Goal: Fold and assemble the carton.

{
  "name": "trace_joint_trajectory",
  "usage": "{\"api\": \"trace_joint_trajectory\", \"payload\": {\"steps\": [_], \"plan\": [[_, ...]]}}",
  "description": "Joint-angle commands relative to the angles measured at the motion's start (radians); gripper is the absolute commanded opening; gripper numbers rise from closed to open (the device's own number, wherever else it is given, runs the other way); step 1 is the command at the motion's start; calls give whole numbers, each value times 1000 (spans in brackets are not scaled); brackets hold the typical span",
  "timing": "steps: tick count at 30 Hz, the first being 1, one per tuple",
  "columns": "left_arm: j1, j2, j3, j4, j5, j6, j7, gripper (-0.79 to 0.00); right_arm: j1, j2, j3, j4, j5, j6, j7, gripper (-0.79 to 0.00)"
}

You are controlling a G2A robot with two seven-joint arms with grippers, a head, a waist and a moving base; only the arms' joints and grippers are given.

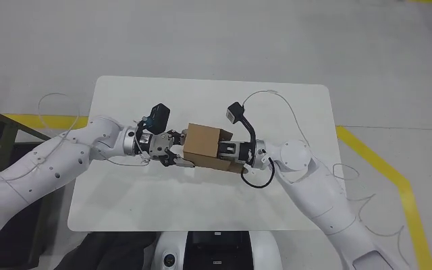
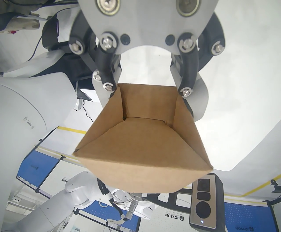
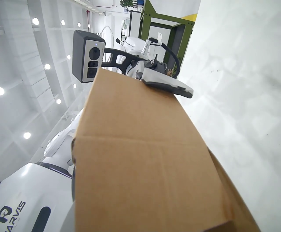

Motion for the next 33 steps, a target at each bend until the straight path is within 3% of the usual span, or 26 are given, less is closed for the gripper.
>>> {"api": "trace_joint_trajectory", "payload": {"steps": [1,13,33], "plan": [[-1,0,0,1,2,0,3,-317,2,-1,-1,1,0,-1,1,-785],[-2,5,0,10,14,0,25,-314,-38,18,48,-41,-68,31,-14,-785],[-3,8,0,6,30,0,36,-305,20,-8,-35,-3,-80,38,-45,-785]]}}
